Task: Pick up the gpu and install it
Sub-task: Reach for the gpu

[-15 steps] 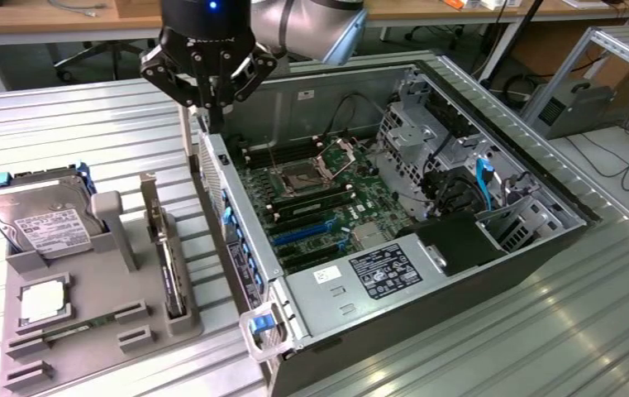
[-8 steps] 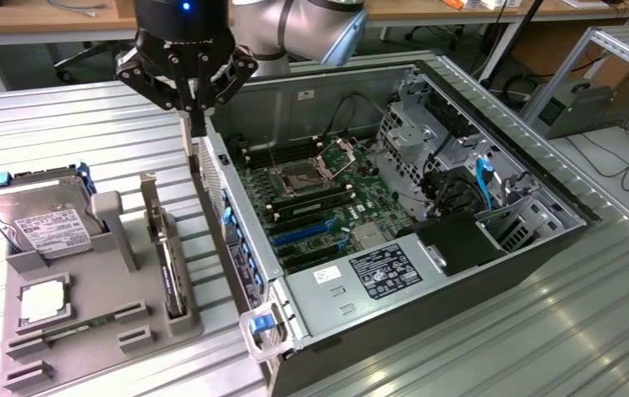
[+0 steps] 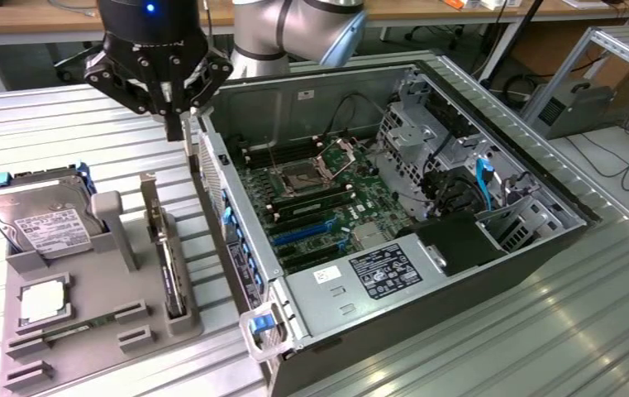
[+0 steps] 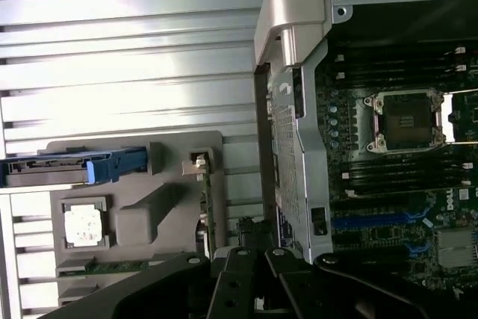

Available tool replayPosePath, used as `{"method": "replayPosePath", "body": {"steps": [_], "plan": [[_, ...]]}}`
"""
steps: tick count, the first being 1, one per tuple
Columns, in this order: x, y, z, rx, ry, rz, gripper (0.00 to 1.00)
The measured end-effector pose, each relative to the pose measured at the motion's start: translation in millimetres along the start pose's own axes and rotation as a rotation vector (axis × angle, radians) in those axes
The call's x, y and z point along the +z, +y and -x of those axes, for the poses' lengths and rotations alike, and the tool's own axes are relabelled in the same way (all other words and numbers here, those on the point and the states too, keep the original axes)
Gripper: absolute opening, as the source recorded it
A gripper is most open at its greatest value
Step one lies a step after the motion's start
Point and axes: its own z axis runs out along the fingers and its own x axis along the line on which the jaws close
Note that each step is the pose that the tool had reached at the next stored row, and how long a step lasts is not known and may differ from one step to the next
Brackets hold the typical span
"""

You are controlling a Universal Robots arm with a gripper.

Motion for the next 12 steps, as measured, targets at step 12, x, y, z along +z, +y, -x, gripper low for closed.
{"method": "replayPosePath", "body": {"steps": [12], "plan": [[0.1,-1.8,-23.8,0.0,0.0,0.0001,0.11]]}}
